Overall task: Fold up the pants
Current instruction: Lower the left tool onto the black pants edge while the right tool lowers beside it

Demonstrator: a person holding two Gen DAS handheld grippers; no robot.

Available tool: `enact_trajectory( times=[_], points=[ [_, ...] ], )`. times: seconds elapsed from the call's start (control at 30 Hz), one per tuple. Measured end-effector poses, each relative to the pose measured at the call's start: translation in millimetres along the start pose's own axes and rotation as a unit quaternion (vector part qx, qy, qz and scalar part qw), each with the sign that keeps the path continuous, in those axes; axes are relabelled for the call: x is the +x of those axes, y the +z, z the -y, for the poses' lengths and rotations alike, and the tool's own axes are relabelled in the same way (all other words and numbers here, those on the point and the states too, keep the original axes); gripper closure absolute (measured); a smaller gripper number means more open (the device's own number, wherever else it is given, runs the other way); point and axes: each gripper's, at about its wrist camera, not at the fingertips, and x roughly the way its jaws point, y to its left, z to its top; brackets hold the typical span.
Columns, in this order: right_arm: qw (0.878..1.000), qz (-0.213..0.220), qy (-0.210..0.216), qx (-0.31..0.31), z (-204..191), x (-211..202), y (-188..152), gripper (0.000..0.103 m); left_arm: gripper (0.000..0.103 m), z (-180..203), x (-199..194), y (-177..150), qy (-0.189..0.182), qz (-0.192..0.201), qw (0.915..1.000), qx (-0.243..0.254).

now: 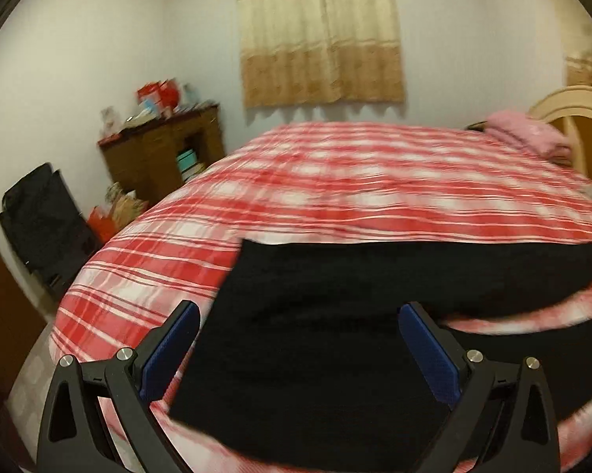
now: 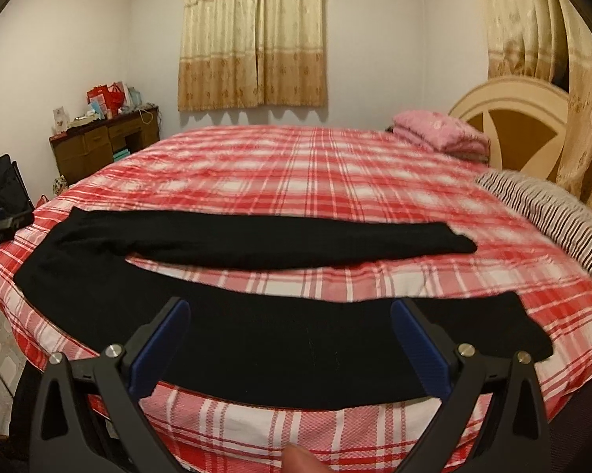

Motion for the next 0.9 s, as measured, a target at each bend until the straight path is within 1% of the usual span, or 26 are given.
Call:
enact_trajectory(
  times=[0.1, 0.2, 0.27, 0.37, 0.47, 0.53, 0.57, 0.6, 0.63, 0.7, 0.87, 0.9],
  points=[
    [1.000, -0.013, 0.010, 0.012, 7, 13, -5, 0.000, 0.001, -23, 53, 10, 0.005, -0.040, 0.9992, 0.006],
    [1.000, -0.017, 0.009, 0.017, 12, 22, -8, 0.000, 0.001, -41, 102, 20, -0.003, -0.076, 0.9971, 0.006],
    [1.000, -0.022, 0.003, 0.019, 16, 29, -8, 0.000, 0.001, -50, 128, 28, -0.010, -0.089, 0.9960, -0.001],
    [0.999, -0.030, -0.016, 0.016, 23, 40, -10, 0.000, 0.001, -53, 164, 40, -0.023, -0.107, 0.9940, 0.002],
    [0.998, -0.049, -0.030, 0.023, 35, 56, -9, 0.000, 0.001, -51, 195, 46, -0.018, -0.122, 0.9923, 0.011],
    [0.997, -0.054, -0.038, 0.028, 41, 63, -8, 0.000, 0.002, -54, 216, 45, -0.018, -0.146, 0.9891, 0.006],
    [0.997, -0.056, -0.044, 0.028, 44, 65, -7, 0.000, 0.003, -56, 221, 43, -0.023, -0.154, 0.9877, 0.001],
    [0.997, -0.057, -0.050, 0.028, 49, 67, -6, 0.000, 0.010, -59, 229, 38, -0.026, -0.166, 0.9858, -0.004],
    [0.996, -0.057, -0.055, 0.027, 54, 69, -5, 0.000, 0.012, -61, 234, 34, -0.028, -0.178, 0.9836, -0.005],
    [0.996, -0.055, -0.061, 0.029, 61, 70, -2, 0.000, 0.012, -63, 235, 30, -0.037, -0.176, 0.9836, -0.009],
    [0.994, -0.057, -0.072, 0.059, 96, 76, 8, 0.000, 0.012, -65, 240, 34, -0.045, -0.196, 0.9794, -0.014],
    [0.994, -0.060, -0.072, 0.064, 102, 77, 11, 0.003, 0.012, -66, 241, 35, -0.046, -0.200, 0.9785, -0.014]
  ],
)
